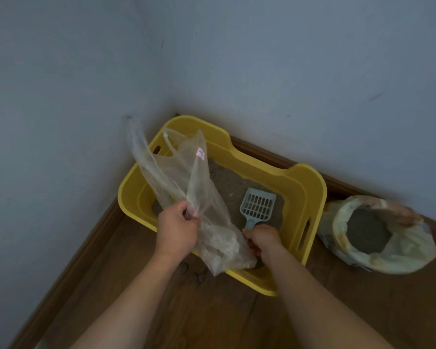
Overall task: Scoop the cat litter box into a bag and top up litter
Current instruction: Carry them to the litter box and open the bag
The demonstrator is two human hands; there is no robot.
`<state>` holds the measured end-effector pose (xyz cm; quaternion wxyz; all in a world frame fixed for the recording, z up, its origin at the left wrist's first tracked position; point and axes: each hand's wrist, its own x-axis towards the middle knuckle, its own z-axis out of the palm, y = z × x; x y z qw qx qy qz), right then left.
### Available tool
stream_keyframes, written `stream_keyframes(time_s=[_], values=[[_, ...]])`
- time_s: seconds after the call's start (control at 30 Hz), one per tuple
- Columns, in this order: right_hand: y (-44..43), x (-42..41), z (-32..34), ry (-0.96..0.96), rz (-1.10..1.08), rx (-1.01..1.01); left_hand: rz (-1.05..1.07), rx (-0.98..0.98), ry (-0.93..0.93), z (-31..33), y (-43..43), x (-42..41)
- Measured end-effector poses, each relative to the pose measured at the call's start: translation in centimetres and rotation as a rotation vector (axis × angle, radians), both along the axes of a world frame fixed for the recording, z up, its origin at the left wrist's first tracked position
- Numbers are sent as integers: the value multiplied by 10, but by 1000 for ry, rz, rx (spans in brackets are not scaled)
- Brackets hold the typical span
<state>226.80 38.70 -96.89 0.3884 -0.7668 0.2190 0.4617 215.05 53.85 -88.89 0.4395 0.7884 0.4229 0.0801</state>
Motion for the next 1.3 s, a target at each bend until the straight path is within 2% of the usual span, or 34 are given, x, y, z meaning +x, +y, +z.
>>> stream_keyframes(time_s=[0.33,0.53,0.73,0.97,1.3], values=[[-5,1,11,-46,85,-108,24,-4,-72,25,1,-5],[-2,-5,40,-98,27,-46,15,-10,-89,53,4,-12],[-1,-12,77,-201,-13,164,11,-7,-148,78,2,-23],[8,-24,127,-332,105,366,44,-93,-257,106,0,-37],[15,-29,187,-302,178,607,46,-296,-446,140,0,-64]])
